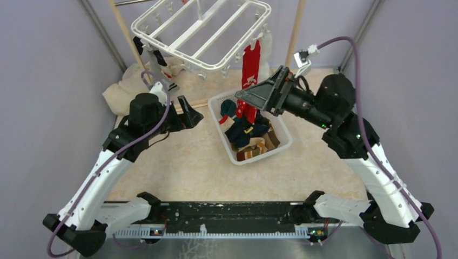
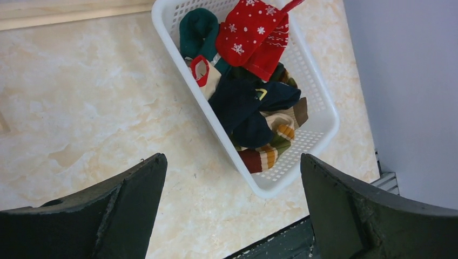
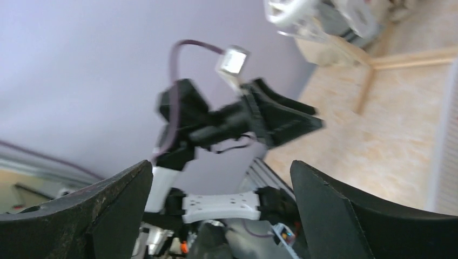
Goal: Remove the socks clipped to the hanger
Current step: Place the sock in the bin, then remove the sock from the hanger.
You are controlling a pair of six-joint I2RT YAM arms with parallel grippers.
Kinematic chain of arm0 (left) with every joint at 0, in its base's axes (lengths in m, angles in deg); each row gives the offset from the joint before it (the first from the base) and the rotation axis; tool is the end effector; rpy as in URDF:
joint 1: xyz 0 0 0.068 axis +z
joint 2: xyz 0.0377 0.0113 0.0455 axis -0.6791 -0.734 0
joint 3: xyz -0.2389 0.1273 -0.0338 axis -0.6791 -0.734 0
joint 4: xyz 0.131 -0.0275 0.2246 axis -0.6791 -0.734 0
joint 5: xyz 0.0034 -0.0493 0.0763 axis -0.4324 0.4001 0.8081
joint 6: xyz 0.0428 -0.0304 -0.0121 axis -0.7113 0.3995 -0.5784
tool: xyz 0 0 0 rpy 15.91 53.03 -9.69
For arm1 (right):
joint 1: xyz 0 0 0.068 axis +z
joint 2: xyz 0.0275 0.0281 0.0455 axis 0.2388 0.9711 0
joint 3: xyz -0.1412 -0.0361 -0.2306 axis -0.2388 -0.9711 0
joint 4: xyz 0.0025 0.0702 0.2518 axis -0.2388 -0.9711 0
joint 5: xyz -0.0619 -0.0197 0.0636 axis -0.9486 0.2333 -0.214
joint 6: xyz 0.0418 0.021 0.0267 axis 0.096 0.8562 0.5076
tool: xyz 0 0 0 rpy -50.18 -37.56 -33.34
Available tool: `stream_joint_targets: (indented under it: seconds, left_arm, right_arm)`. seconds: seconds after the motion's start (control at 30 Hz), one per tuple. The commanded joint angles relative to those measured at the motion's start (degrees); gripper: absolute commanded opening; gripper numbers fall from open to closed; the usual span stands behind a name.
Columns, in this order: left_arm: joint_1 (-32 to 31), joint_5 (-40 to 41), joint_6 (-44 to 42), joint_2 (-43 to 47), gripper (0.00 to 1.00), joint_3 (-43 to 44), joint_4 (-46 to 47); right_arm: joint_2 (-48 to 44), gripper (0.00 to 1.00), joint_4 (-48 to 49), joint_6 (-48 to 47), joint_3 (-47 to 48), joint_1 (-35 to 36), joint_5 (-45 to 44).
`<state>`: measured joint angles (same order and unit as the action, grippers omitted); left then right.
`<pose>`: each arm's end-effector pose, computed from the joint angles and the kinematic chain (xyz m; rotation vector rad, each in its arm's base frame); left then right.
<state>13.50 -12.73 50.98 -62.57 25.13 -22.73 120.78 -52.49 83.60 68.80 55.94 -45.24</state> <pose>0.1714 -0.0974 0.3941 -0.0182 2.0625 -0.7038 0.1322 0.1306 0.5043 -0.0341 1.8177 1.4281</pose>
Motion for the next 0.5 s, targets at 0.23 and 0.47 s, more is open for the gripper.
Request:
stream_joint_targets:
  seconds: [0.23, 0.47]
  left_arm:
    - [-0.34, -0.07, -1.56, -6.2, 0.99, 2.39, 1.82]
    - [-0.34, 0.24, -1.03, -5.37, 0.99, 0.33, 2.25]
  right_arm:
    - [3.71, 0.99, 7.46, 4.77, 13.95, 0.33, 10.15]
    - [3.72, 0.98, 16.11, 8.84, 7.55, -2.94, 16.9]
